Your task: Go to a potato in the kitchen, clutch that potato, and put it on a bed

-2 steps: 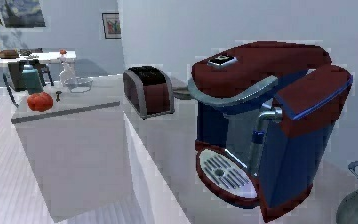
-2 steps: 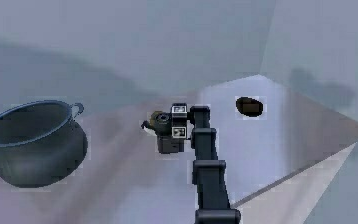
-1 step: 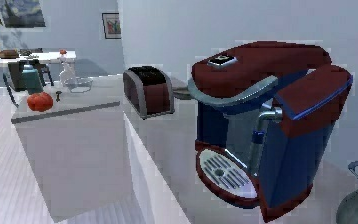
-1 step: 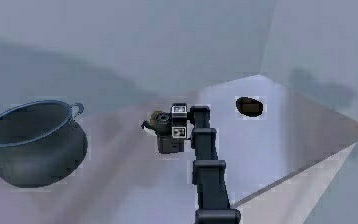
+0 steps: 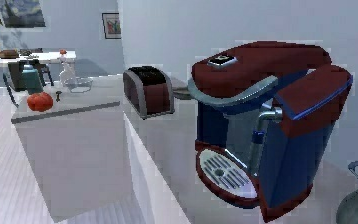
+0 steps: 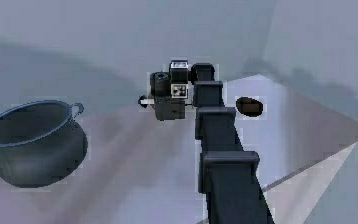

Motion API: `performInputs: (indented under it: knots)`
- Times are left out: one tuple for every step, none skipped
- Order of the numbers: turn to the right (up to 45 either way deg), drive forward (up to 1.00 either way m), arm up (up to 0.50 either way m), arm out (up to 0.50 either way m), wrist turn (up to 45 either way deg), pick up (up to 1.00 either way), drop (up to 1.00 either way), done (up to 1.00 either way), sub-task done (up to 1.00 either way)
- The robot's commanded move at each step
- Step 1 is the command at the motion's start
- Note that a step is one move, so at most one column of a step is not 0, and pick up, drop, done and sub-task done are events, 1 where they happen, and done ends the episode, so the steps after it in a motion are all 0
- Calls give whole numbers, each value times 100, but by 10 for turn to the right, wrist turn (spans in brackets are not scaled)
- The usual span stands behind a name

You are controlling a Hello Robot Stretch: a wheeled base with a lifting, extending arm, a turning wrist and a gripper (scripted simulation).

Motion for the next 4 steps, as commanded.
performInputs:
  knots:
    - [0,0,2,0,0,0,0,0,0]
    - [0,0,0,0,-450,0,0,0,0]
    - [0,0,0,0,-450,0,0,0,0]
    - [0,0,0,0,-300,0,0,0,0]
